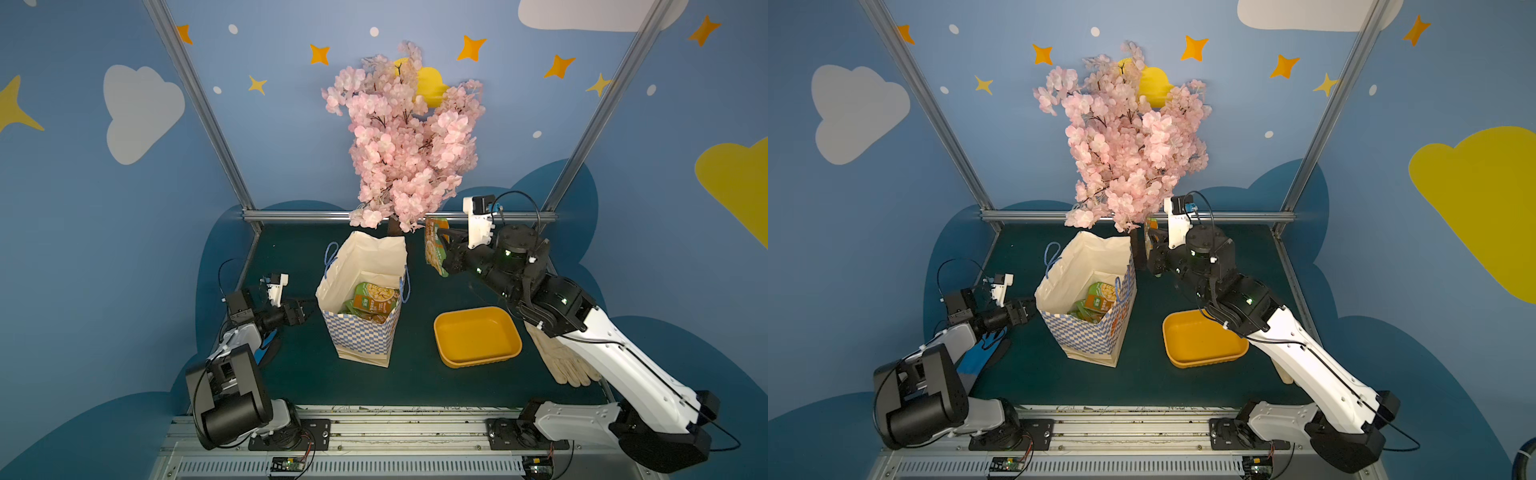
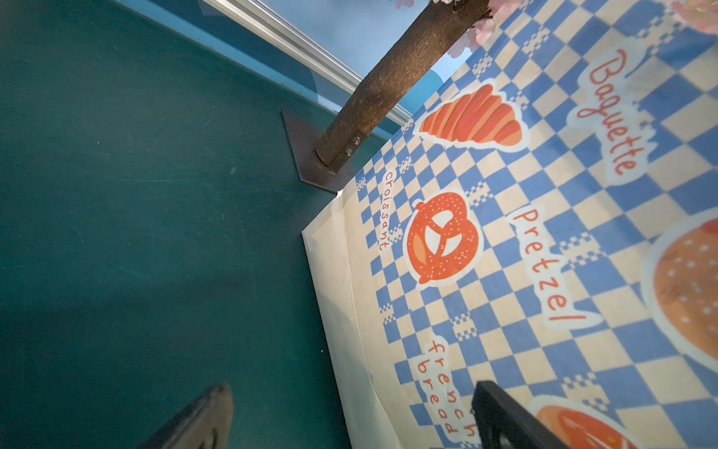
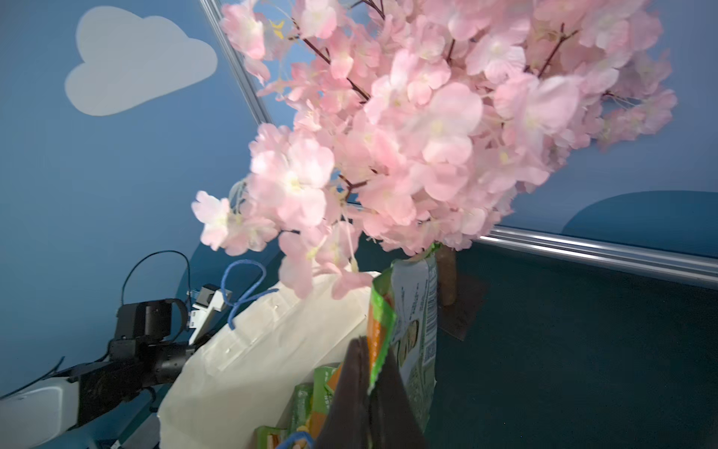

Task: Place the condiment packets inside the bag
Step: Place the condiment packet in the paper bag.

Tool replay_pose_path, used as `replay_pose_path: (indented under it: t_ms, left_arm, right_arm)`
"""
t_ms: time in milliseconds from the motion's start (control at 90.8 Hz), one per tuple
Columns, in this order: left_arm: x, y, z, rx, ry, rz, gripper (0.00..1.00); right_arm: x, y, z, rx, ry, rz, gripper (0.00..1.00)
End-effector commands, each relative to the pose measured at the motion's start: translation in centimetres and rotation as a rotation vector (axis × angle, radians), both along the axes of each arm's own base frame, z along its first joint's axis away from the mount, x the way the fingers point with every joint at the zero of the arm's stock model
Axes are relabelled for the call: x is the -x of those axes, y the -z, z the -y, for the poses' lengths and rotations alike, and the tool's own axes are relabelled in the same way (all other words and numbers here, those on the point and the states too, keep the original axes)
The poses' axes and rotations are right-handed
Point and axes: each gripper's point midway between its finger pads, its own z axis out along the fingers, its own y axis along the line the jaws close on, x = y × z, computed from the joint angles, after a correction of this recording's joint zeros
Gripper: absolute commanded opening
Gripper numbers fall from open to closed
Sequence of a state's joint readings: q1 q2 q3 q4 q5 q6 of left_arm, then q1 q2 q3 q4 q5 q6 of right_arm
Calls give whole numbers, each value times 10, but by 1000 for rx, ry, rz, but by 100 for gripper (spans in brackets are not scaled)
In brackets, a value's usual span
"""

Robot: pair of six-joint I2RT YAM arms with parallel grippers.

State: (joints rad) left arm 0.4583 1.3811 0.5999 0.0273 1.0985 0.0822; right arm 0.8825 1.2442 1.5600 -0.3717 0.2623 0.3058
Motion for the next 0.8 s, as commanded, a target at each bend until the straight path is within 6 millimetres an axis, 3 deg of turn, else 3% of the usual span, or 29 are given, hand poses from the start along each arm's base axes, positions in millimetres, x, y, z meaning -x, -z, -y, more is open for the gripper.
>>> replay_pose_path:
  t_ms: [0, 132, 319, 628, 793]
  left_arm:
    - [1, -7, -1, -20, -6, 32, 100]
    - [2, -7, -2, -38, -14, 44, 100]
    - [6, -10, -2, -65, -31, 70, 100]
    - [9, -14, -2, -85, -36, 98, 100]
    - [11, -15, 0, -85, -35, 108, 100]
  right_arm:
    - [11, -35, -17, -93, -72, 62, 0]
    - [16, -46, -40, -126, -125, 74, 0]
    - [16, -48, -71, -147, -169, 62, 0]
    - [18, -19, -110, -113, -185, 6, 0]
    - [21, -7, -119, -65, -165, -14, 0]
